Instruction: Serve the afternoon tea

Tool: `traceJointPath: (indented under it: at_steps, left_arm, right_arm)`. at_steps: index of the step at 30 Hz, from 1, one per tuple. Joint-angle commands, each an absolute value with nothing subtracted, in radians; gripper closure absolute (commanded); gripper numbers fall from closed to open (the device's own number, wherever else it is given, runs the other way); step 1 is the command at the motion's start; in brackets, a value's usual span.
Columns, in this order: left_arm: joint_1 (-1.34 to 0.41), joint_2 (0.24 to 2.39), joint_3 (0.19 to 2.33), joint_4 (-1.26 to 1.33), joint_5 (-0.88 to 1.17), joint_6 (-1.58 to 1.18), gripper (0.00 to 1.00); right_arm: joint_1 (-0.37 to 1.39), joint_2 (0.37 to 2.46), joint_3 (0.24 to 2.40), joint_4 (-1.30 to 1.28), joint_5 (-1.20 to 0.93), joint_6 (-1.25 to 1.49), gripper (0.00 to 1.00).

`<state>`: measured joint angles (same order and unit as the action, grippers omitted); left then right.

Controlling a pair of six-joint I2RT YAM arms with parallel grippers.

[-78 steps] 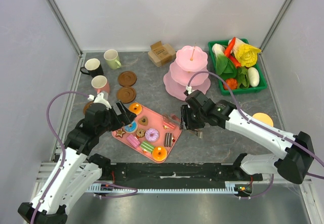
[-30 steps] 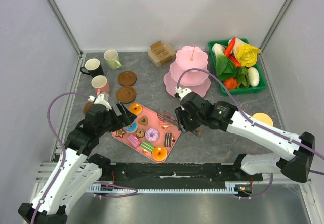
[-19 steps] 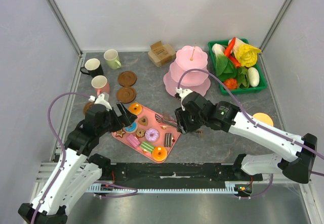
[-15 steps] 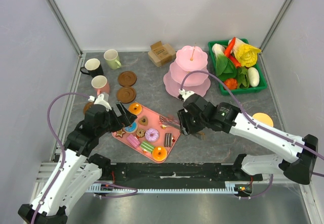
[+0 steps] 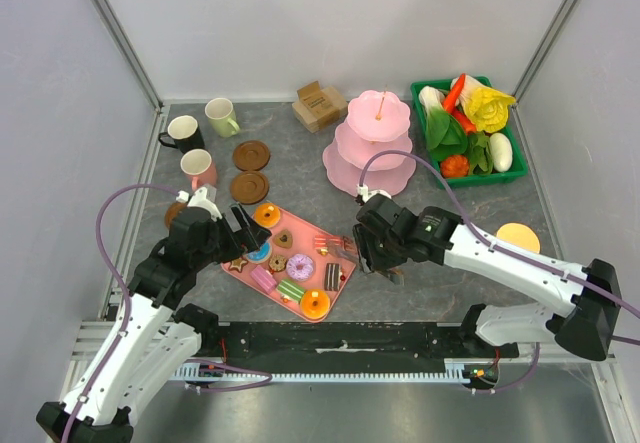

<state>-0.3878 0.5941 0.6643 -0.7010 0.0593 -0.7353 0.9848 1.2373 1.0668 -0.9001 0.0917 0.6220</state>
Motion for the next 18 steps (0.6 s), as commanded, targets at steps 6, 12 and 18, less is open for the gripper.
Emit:
traceJointPath:
  at_steps: [6,12,18]
  left_arm:
    - [-0.385,0.591,0.663,-0.676,0.074,-0.736,0.01]
    - [-0.385,0.588,0.664,-0.676,0.077,-0.733,0.01]
    - [-0.385,0.581,0.669,-0.680,0.071,-0.733,0.01]
  right_arm:
    - [0.988,1.255,1.062,-0.847,0.130,0.660,0.50]
    - [0.988,1.278,1.071,-0.845,0.150,0.666,0.60]
    - [0.988,1.250,1.094,-0.847,0.176,0.678,0.74]
